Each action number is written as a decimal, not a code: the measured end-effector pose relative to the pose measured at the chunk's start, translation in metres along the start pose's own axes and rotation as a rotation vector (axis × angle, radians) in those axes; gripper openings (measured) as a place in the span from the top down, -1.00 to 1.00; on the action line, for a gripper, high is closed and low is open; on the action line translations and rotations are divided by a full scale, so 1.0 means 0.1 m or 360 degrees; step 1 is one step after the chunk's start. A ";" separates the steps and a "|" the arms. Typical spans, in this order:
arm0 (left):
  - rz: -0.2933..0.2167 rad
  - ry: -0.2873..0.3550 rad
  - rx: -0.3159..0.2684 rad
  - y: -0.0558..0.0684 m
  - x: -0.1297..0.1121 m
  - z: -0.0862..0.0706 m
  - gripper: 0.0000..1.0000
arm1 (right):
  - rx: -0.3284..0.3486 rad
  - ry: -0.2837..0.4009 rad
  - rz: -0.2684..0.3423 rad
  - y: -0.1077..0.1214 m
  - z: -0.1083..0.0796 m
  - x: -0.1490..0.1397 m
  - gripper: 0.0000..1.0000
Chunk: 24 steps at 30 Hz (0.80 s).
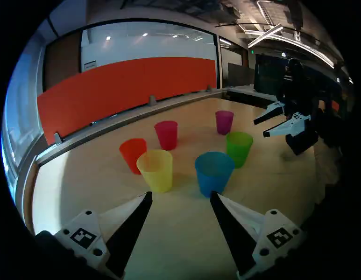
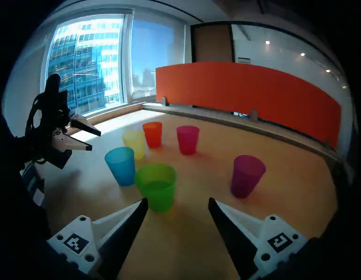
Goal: Pour water
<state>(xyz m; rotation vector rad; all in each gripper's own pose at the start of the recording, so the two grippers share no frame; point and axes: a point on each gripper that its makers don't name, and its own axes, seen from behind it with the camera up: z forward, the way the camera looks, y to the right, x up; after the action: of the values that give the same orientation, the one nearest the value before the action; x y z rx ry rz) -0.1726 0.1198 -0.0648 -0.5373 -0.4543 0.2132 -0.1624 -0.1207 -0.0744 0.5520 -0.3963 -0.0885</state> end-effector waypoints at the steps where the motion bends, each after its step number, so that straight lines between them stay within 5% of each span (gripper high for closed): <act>1: -0.0010 0.0013 0.0018 -0.02 0.01 -0.01 -0.84 | -0.0011 0.0011 0.0009 0.01 -0.01 0.01 -1.00; 8: -0.0071 0.0089 0.0137 -0.21 0.04 -0.08 -0.84 | -0.0128 0.0099 0.0049 0.15 -0.08 0.17 -1.00; 24: -0.0175 0.0361 0.0563 -0.90 0.42 -0.38 -0.84 | -0.0529 0.0402 0.0068 0.67 -0.18 0.84 -1.00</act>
<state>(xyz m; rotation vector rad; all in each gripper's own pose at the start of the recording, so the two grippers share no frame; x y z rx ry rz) -0.1108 0.0404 -0.0306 -0.1851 -0.2167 0.1212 -0.0801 -0.0706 -0.0244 0.2219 -0.1417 -0.0415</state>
